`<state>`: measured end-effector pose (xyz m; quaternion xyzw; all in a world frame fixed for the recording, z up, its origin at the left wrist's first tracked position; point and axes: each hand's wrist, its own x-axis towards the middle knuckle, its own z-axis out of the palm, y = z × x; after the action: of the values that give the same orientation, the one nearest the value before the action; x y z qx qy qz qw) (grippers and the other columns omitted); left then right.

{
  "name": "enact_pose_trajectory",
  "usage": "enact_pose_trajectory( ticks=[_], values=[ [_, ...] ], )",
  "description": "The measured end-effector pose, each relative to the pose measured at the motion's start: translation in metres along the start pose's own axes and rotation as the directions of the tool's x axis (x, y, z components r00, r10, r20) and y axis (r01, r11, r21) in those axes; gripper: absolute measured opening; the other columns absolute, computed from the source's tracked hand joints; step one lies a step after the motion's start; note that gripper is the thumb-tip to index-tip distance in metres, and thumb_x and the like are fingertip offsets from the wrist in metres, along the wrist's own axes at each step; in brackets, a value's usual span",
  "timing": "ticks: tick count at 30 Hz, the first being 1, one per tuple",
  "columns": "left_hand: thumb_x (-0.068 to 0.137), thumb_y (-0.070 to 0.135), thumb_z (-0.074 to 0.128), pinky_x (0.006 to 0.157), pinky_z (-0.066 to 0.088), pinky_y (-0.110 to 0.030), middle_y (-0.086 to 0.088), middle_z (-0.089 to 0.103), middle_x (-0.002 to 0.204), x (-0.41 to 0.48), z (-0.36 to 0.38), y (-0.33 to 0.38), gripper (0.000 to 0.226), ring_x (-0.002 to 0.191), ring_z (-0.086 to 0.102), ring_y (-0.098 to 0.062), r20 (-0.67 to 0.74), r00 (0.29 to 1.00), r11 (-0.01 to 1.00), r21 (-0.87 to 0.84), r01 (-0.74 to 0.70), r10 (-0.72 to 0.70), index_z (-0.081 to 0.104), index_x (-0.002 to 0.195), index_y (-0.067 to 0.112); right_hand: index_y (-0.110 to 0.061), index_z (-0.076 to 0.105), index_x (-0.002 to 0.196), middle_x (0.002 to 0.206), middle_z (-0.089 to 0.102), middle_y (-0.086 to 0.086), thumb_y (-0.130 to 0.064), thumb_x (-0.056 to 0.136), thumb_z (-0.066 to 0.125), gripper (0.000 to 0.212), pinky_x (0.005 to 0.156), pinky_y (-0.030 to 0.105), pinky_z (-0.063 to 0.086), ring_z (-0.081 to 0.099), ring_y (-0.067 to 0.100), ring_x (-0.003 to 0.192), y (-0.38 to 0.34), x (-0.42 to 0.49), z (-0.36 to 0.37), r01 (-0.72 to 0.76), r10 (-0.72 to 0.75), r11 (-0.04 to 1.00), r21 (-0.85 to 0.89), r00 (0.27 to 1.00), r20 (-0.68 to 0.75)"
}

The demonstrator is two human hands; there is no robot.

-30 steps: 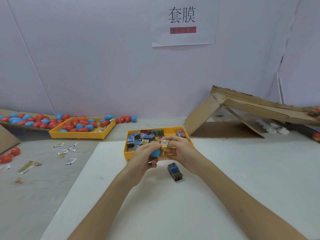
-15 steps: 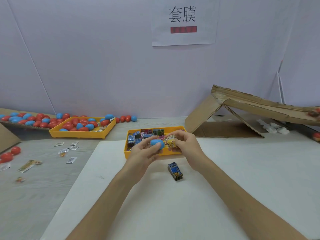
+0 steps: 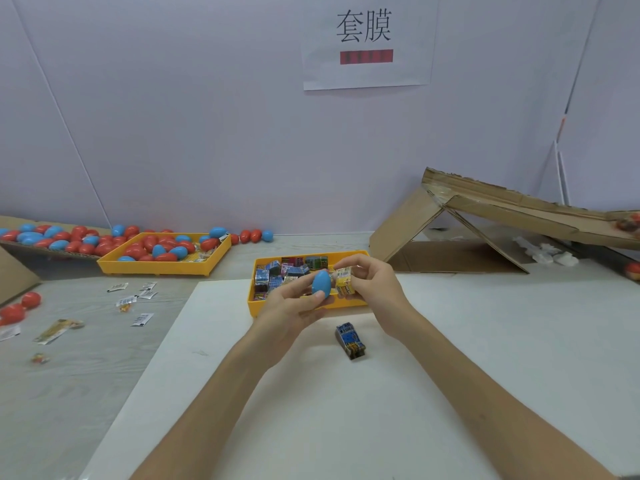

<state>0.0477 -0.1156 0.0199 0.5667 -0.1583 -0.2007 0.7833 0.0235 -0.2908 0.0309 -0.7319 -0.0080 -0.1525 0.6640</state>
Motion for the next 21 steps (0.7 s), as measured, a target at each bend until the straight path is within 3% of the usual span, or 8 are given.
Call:
enact_pose_trajectory(
  ticks=[3,9,14,21],
  values=[
    [0.094,0.004,0.066,0.076,0.055,-0.023,0.006,0.077,0.108,-0.0009,-0.0001,0.0008,0.034,0.098,0.073,-0.014,-0.032,0.999,0.996,0.087,-0.035,0.038,0.069,0.118,0.028,-0.015,0.066,0.092,0.079,0.077,-0.001,0.007,0.091,0.061,0.023,0.062,0.025,0.059,0.071,0.012,0.07,-0.0002,0.002,-0.0016,-0.023,0.024,0.999,0.023,0.999,-0.029],
    [0.09,0.001,0.07,0.074,0.054,-0.024,0.003,0.075,0.109,-0.0028,0.0014,0.0002,0.034,0.095,0.071,-0.017,-0.079,0.984,0.964,0.229,-0.139,0.16,0.074,0.11,0.028,-0.014,0.062,0.087,0.079,0.075,-0.007,0.011,0.093,0.054,0.027,0.06,0.023,0.057,0.07,0.011,0.064,-0.0016,0.0011,-0.0021,-0.043,0.044,0.999,0.018,0.999,-0.032],
    [0.088,0.0,0.071,0.077,0.054,-0.026,0.005,0.075,0.109,-0.0034,0.0031,0.0001,0.039,0.095,0.07,-0.015,-0.067,0.982,0.95,0.273,-0.151,0.175,0.076,0.108,0.033,-0.014,0.062,0.085,0.093,0.074,0.008,0.007,0.094,0.057,0.024,0.063,0.024,0.056,0.068,0.013,0.074,-0.0023,0.001,-0.0006,-0.047,0.048,0.998,0.031,0.998,-0.043],
    [0.086,0.002,0.075,0.075,0.057,-0.023,0.003,0.074,0.11,-0.0042,0.0074,-0.001,0.035,0.094,0.074,-0.02,-0.069,0.98,0.95,0.265,-0.163,0.187,0.078,0.107,0.03,-0.013,0.062,0.083,0.088,0.069,0.009,0.004,0.096,0.057,0.022,0.061,0.023,0.055,0.063,0.011,0.066,0.0014,-0.0019,0.0056,-0.071,0.074,0.997,0.04,0.993,-0.089]
  ],
)
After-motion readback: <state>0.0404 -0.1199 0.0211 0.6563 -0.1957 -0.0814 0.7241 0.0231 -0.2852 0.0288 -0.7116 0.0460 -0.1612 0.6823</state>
